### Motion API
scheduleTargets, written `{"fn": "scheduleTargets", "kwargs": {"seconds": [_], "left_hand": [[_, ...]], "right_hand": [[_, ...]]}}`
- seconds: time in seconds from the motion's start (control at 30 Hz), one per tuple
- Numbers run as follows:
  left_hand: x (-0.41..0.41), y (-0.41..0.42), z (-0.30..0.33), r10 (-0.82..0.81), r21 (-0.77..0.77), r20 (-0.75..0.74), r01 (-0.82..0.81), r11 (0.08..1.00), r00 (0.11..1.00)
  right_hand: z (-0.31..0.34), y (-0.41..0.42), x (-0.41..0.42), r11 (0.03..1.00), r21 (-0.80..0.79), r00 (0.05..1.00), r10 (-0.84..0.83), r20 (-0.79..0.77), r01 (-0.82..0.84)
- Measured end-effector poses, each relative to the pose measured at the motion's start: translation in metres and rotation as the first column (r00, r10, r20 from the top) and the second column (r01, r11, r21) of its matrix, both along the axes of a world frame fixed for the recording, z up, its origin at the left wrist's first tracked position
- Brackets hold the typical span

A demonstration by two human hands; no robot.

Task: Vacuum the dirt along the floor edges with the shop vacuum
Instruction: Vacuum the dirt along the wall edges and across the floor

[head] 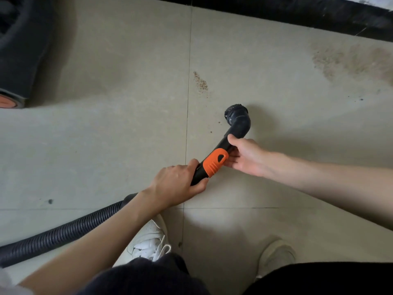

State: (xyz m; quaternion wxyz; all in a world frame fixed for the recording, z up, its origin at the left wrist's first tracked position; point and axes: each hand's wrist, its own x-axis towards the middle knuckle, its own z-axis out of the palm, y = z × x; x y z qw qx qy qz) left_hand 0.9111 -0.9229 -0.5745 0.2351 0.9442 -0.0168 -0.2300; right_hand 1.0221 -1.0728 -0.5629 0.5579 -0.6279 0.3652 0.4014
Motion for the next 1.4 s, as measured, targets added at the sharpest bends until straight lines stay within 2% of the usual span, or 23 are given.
{"fn": "scheduleTargets", "kwargs": {"seconds": [0.2,0.37,0.6,0.83,1.2,1.4], "left_hand": [[-0.013,0.000,0.004,0.001,-0.025,0.070,0.001,1.000,0.998],[-0.032,0.015,0.005,-0.036,-0.064,0.007,0.037,0.997,0.999],[-0.034,0.020,0.010,-0.017,-0.124,0.029,0.020,0.992,0.999],[-0.030,0.017,0.005,0.077,-0.083,-0.039,-0.080,0.993,0.996],[-0.028,0.033,0.007,0.040,-0.097,-0.114,-0.051,0.994,0.993],[0.000,0.041,0.005,0.168,-0.101,-0.052,-0.173,0.980,0.984]], "right_hand": [[0.008,-0.004,-0.010,0.999,0.012,0.997,0.048,-0.065,-0.047],[0.012,0.001,-0.020,0.984,0.038,0.970,0.179,-0.162,-0.175],[0.014,0.014,-0.021,0.977,0.046,0.964,0.212,-0.161,-0.208],[0.013,0.021,-0.025,0.967,0.092,0.953,0.252,-0.170,-0.240],[0.010,0.033,-0.025,0.959,0.137,0.955,0.266,-0.131,-0.249],[0.006,0.055,0.002,0.961,0.097,0.966,0.260,0.004,-0.259]]}}
